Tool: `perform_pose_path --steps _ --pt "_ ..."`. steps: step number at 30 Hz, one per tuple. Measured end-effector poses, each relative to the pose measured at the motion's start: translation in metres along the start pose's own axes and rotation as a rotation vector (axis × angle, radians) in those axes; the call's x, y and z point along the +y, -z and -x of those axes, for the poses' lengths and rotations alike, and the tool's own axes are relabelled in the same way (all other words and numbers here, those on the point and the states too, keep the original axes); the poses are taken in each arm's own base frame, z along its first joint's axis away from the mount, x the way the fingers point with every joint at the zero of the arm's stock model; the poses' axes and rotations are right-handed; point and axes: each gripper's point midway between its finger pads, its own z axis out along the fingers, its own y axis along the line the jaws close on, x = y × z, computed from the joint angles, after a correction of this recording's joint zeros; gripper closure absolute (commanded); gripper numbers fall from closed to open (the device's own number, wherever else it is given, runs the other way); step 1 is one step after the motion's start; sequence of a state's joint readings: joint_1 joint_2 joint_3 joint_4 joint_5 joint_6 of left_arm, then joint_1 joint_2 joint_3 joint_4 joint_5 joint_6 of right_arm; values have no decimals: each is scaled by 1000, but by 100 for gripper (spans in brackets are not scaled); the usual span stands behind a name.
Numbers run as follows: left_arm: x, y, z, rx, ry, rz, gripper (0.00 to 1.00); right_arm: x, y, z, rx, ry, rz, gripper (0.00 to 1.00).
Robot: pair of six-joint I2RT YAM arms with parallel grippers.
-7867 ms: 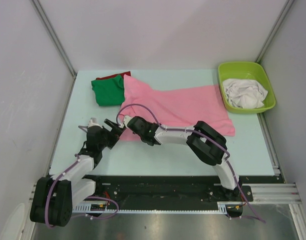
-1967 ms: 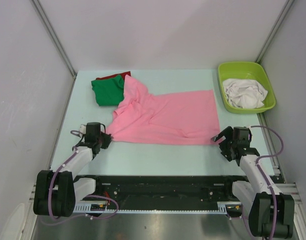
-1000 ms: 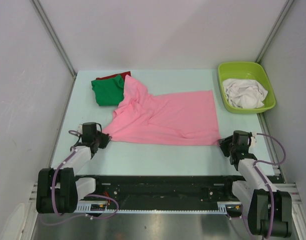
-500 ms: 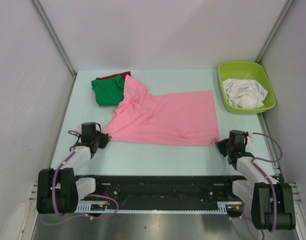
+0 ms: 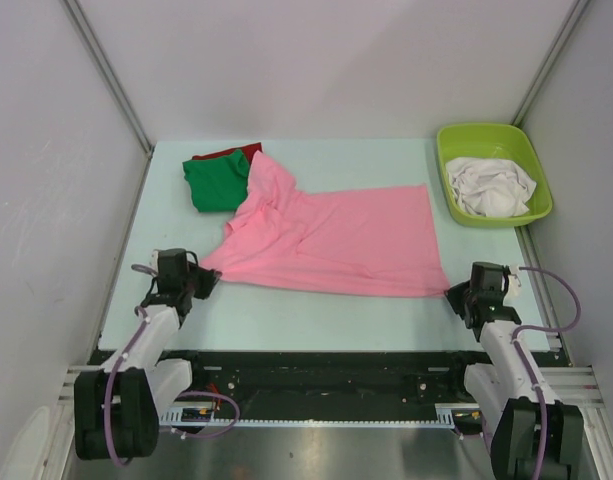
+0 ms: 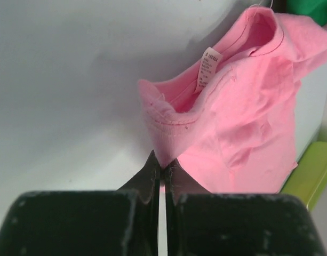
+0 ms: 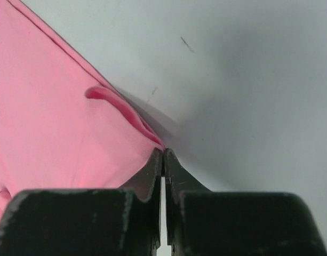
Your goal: Fold and stack the t-shirts
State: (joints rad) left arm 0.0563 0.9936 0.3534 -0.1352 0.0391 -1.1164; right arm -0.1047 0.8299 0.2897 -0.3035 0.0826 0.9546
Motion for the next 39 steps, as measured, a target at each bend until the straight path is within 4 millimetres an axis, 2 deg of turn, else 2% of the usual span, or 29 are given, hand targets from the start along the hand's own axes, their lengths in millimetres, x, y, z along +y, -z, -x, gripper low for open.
perform_pose_path --steps 8,18,28,39 --pt "11 24 -6 -15 3 -29 100 -25 12 -8 30 38 -80 100" --pt "52 40 -24 -10 21 25 100 -34 26 -9 23 24 -90 100" --pt "79 47 -36 -2 56 67 100 -52 37 -19 31 -27 -168 100" --pt "86 58 -60 46 38 90 100 -58 44 -20 4 -34 -209 100"
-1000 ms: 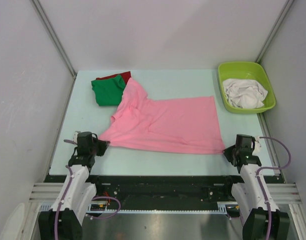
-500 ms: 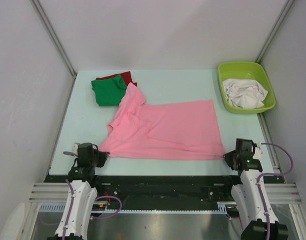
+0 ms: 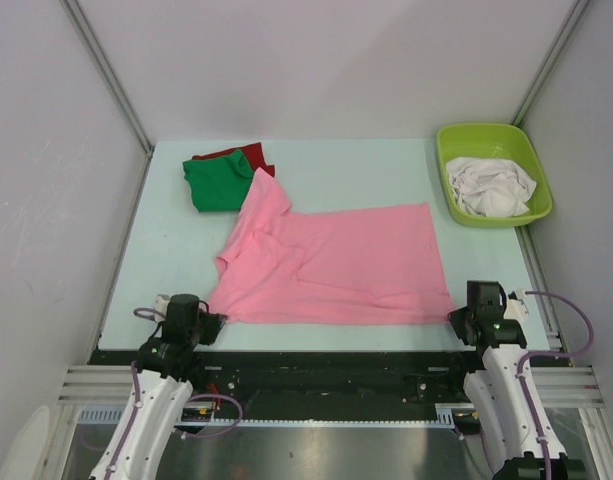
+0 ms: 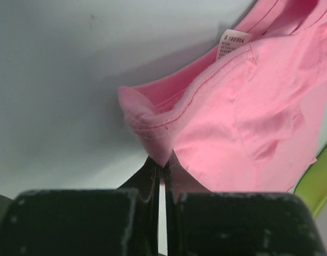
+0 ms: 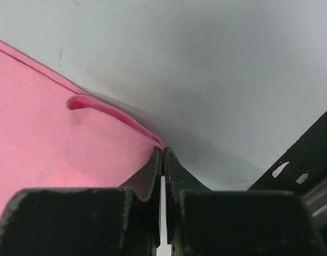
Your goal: Fold and stack the t-shirts
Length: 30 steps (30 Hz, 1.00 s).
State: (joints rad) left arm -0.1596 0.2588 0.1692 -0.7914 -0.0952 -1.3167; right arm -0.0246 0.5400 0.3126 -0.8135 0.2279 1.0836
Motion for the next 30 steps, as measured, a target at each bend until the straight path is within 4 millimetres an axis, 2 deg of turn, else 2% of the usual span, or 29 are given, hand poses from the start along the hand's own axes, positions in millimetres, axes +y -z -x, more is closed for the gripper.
perform_pose_path --steps 6,7,8,9,10,11,12,13,14,16,18,20,22,24,30 --pt "-6 5 -5 2 14 -28 100 -4 1 -7 18 23 -38 100" --pt "-7 6 -5 1 18 -32 100 -4 2 -9 22 32 -39 95" --pt "-7 6 -5 0 22 -35 100 -4 2 -11 24 37 -39 85" --pt "-8 6 -6 1 24 -37 99 -4 3 -13 26 45 -38 65" --pt "-8 7 -6 3 27 -38 98 -5 4 -14 24 46 -38 59" --pt "-8 7 -7 4 28 -38 92 -5 5 -15 24 45 -35 54" --pt "-8 7 -7 4 30 -37 86 -5 5 -15 19 50 -35 43" --pt "-8 7 -7 3 28 -36 79 -6 6 -16 17 53 -36 41" --pt "-7 7 -6 1 26 -30 57 -6 6 -15 14 53 -36 37" --pt "-3 7 -6 0 7 -4 38 -7 8 -14 7 54 -41 32" --pt "0 7 -7 7 -7 16 29 -6 10 -11 -2 57 -43 25" --pt "-8 13 -6 11 -32 0 21 0 16 -6 -8 62 -37 21" --pt "-14 18 -4 12 -59 -6 20 12 26 0 -15 66 -7 14" --pt "-25 27 -1 7 -79 -31 17 30 38 6 -24 74 45 12" --pt "-94 61 16 -21 -162 -165 15 74 60 10 -29 188 155 10"
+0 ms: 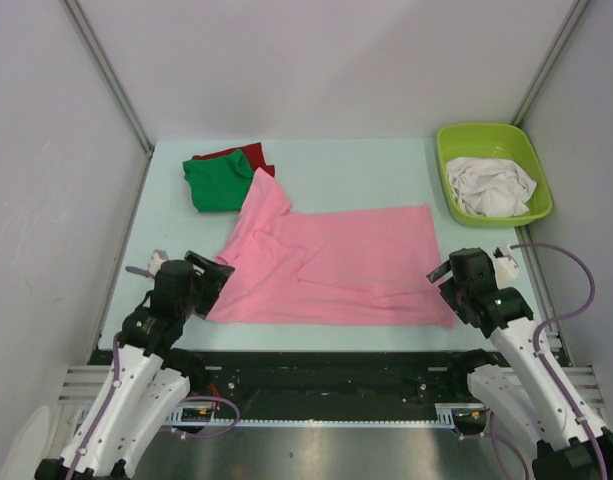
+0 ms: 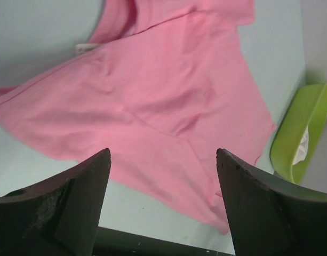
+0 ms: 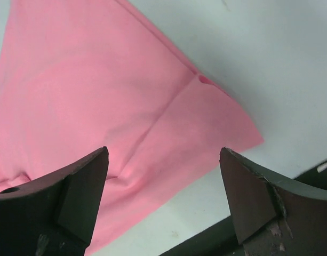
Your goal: Fold and stack the t-shirts
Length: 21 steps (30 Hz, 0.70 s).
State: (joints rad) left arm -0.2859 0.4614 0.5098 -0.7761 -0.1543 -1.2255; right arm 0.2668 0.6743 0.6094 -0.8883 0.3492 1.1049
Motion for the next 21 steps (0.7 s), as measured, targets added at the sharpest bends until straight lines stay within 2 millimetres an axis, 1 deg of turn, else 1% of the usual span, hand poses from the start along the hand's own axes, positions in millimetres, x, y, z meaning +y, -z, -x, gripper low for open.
perform_pose_path --steps 2,4,7,10,12,14,15,17,21 --pt "-21 -2 6 1 -30 -28 15 13 -2 3 -4 64 18 9" --pt "-34 -11 6 14 -60 -42 15 24 -10 1 2 133 28 12" --pt "-41 -30 3 39 -97 -24 15 38 -27 -9 43 229 46 18" --pt "-38 -50 -4 75 -126 19 15 57 -40 -23 99 302 104 24" --pt "-36 -60 -7 90 -139 38 15 69 -46 -33 127 345 150 32" --pt "-37 -66 -10 103 -149 39 15 78 -50 -43 154 387 184 33" --pt "-38 -69 -11 106 -156 41 15 80 -52 -47 165 402 192 33" --pt "-38 -73 -12 113 -166 44 16 78 -56 -48 166 421 180 34" --pt "-41 -80 -11 114 -179 38 16 65 -59 -37 120 421 122 36"
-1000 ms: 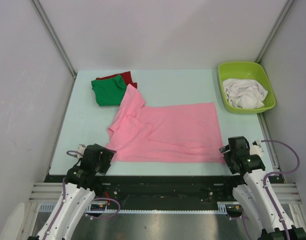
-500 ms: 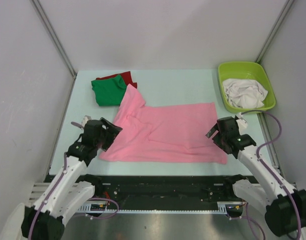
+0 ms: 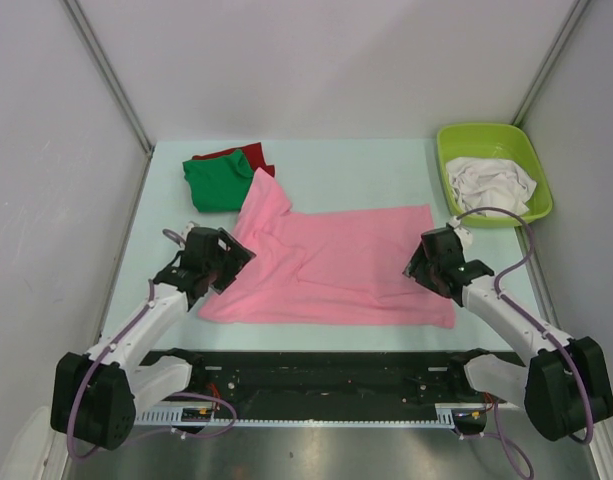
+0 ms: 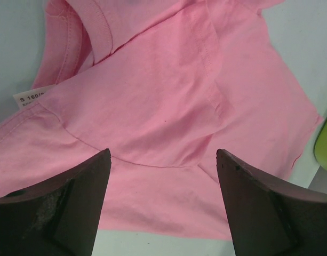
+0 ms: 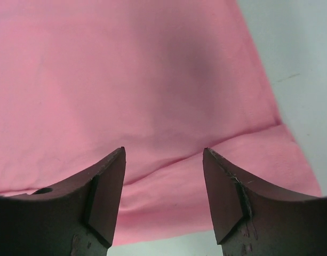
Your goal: Fold and stack the t-shirts
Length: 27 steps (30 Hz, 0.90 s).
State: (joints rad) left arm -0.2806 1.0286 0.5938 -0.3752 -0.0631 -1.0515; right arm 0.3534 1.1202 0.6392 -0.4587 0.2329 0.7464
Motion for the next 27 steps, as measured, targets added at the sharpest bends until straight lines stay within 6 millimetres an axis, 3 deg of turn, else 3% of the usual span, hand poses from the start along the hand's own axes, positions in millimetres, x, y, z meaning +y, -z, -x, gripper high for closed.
perform_pose_path --steps 7,16,21,27 --pt "-4 -9 -1 1 -3 -24 16 -19 7 2 -15 -47 -35 39" --pt "18 -30 -25 85 -5 22 16 -30 -1 -25 63 -62 -57 51" --pt "16 -32 -26 86 -4 4 16 -41 -10 -42 108 -64 -96 53" --pt "15 -33 -24 81 0 -4 16 -41 -17 -45 120 -69 -109 55"
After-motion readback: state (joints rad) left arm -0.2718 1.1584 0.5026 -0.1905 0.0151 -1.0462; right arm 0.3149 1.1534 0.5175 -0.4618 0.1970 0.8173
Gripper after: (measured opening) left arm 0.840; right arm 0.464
